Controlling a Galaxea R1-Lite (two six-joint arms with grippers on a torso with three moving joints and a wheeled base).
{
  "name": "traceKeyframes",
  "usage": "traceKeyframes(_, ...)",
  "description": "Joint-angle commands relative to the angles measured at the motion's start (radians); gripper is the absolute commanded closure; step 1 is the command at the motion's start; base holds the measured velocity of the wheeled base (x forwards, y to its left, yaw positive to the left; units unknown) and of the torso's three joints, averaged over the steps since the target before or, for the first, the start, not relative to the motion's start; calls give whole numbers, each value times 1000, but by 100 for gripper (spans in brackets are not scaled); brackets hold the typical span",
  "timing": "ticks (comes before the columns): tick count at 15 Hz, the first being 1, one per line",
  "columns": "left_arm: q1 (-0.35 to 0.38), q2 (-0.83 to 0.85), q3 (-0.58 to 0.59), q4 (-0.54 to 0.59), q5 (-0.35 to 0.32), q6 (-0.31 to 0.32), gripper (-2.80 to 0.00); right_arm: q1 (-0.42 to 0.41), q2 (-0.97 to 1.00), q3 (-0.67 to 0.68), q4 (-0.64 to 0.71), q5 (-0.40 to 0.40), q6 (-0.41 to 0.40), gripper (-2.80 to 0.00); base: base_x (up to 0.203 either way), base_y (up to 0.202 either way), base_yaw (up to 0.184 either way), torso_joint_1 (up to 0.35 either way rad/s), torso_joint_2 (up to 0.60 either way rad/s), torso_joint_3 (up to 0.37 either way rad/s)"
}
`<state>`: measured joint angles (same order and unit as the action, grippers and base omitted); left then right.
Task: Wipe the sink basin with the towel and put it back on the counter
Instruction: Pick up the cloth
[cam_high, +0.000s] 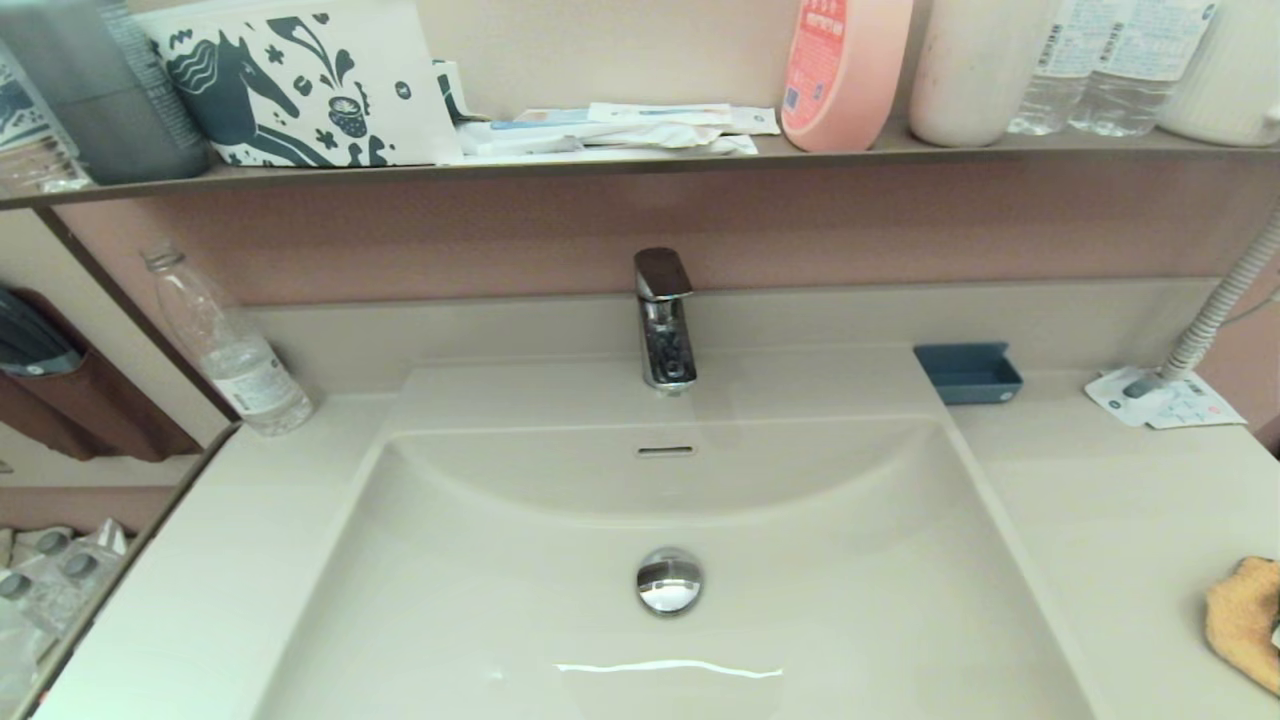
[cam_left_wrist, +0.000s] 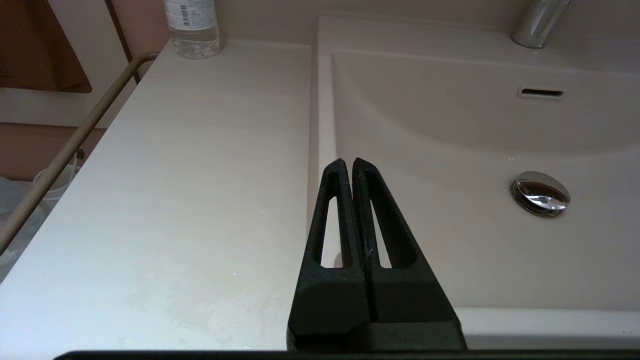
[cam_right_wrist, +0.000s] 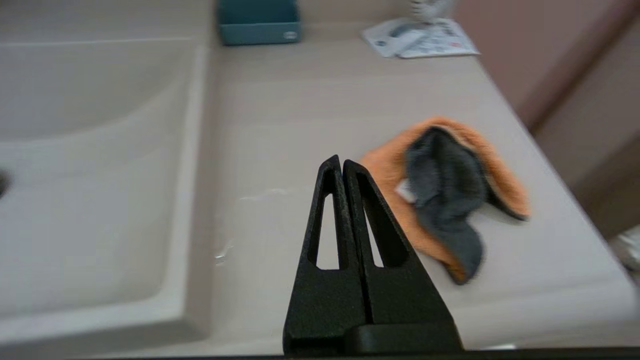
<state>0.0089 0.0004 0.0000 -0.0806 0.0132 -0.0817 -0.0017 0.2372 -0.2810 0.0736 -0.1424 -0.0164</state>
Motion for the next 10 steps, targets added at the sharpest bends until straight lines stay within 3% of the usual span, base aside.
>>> traceKeyframes(1, 0, 2, 0, -1, 1, -1, 0, 0, 148, -49, 3, -67, -1, 0, 0, 0, 0, 0, 0, 0)
traceKeyframes(3, 0, 2, 0, -1, 1, -1, 0, 0, 283, -133, 9, -193, -15, 0, 0, 0, 0, 0, 0, 0)
traceKeyframes(6, 0, 1, 0, -1, 1, -1, 0, -15, 434, -197, 27, -256, -42, 0, 0, 0, 0, 0, 0, 0)
traceKeyframes(8, 0, 1, 0, -1, 1, -1, 0, -87, 541, -206, 35, -267, -50, 0, 0, 0, 0, 0, 0, 0)
traceKeyframes(10, 0, 1, 0, -1, 1, -1, 0, -209, 669, -233, 90, -264, -75, 0, 0, 0, 0, 0, 0, 0)
